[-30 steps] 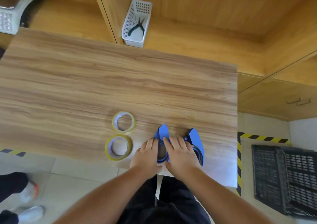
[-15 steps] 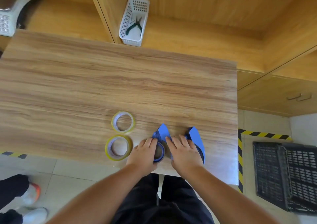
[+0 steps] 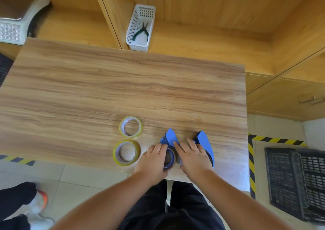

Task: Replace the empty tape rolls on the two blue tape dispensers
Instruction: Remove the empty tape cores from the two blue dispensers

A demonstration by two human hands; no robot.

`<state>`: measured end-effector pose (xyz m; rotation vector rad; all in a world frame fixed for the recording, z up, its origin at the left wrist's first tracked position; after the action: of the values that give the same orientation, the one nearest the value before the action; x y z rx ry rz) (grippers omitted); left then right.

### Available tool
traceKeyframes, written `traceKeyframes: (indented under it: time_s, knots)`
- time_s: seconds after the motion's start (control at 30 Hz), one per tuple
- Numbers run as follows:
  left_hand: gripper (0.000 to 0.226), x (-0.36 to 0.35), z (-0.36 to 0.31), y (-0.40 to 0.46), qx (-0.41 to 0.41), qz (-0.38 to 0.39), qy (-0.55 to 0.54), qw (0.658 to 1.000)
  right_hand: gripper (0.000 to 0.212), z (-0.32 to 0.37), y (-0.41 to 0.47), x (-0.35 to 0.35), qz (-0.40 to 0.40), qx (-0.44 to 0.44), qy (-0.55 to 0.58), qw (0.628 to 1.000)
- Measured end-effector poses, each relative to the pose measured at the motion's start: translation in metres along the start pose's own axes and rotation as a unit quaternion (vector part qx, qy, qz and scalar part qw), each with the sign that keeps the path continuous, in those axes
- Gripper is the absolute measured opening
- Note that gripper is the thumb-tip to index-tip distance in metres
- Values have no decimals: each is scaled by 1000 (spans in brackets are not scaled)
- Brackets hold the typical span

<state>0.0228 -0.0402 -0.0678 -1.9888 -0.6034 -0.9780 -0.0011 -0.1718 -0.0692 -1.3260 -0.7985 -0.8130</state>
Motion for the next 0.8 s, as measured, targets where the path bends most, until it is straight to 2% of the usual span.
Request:
traceKeyframes:
  time_s: [0.17, 0.27, 0.43, 0.63, 0.8]
  knots:
    - [88, 19, 1, -8, -37, -3, 2, 999, 90, 1, -6, 1, 3, -4, 7, 1000]
    - [89, 48, 3, 2, -43, -26, 10, 999, 92, -6, -10, 8, -28, -28, 53, 998]
    - [93, 100, 3, 51, -37, -73, 19, 996, 76, -28, -24, 27, -66, -66, 96, 991]
    - [91, 123, -5, 121, -28, -74, 33, 996, 69, -63, -48, 32, -99, -130, 120, 979]
    - [90, 114, 4, 162, -2, -56, 21, 998, 72, -94, -67, 12, -59, -179, 124, 974]
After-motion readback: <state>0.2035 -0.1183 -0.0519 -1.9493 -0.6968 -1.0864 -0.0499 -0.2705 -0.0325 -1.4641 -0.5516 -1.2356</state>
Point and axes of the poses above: each hand's wrist, its own y-axis towards the middle knuckle, its own x-axis out of the back of the hand, z = x × y, the point moved 8 cm from there along y, towards the middle knuckle, and after that the axes turned 3 degrees about -x, right-handed, at the moved point
